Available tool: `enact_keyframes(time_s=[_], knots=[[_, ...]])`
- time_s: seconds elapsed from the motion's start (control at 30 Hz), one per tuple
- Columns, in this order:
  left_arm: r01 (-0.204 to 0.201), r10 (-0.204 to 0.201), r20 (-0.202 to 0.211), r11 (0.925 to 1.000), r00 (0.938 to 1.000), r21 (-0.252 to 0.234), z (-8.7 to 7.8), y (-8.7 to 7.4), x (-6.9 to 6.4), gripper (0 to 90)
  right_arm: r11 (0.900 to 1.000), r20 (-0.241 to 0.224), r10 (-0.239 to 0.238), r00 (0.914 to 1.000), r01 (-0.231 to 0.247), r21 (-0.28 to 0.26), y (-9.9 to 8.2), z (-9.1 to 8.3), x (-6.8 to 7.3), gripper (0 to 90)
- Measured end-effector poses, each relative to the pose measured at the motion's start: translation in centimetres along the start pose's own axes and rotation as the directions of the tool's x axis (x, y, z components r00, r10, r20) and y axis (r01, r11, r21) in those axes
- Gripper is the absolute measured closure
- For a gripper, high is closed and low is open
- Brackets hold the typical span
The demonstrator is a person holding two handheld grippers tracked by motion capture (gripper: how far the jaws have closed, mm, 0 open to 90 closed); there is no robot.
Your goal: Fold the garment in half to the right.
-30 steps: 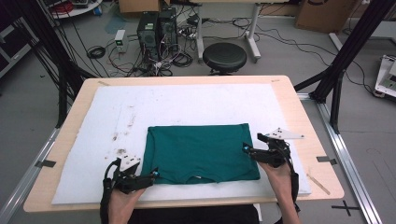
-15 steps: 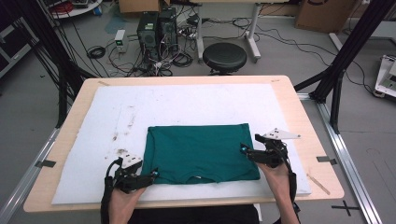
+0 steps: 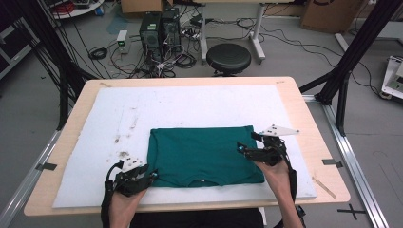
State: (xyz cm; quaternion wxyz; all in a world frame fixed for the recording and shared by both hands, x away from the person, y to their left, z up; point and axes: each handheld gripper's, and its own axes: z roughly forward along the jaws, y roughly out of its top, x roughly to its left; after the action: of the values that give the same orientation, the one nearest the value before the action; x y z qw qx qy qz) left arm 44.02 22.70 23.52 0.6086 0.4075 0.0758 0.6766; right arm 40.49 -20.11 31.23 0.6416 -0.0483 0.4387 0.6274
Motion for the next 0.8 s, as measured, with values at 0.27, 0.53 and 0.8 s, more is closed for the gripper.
enact_keyframes(time_s=[0.27, 0.53, 0.8], knots=[[-0.023, 0.023, 0.041, 0.9997, 0.9989, 0.001, 0.1, 0.0, 0.0, 73.0, 0.9965, -0.079, -0.069, 0.9945, 0.073, 0.040, 4.2, 3.5, 2.2, 24.7], [0.014, -0.014, 0.085, 0.9999, 0.9963, 0.009, 0.2, 0.1, 0.4, 82.5, 0.9907, -0.157, -0.098, 0.9828, 0.111, 0.079, 7.3, 6.8, 3.4, 26.6], [0.011, -0.012, 0.092, 0.9999, 0.9957, 0.003, 0.2, 0.0, 0.4, 85.4, 0.9814, -0.201, -0.138, 0.9698, 0.161, 0.105, 9.4, 10.1, 4.2, 27.4]])
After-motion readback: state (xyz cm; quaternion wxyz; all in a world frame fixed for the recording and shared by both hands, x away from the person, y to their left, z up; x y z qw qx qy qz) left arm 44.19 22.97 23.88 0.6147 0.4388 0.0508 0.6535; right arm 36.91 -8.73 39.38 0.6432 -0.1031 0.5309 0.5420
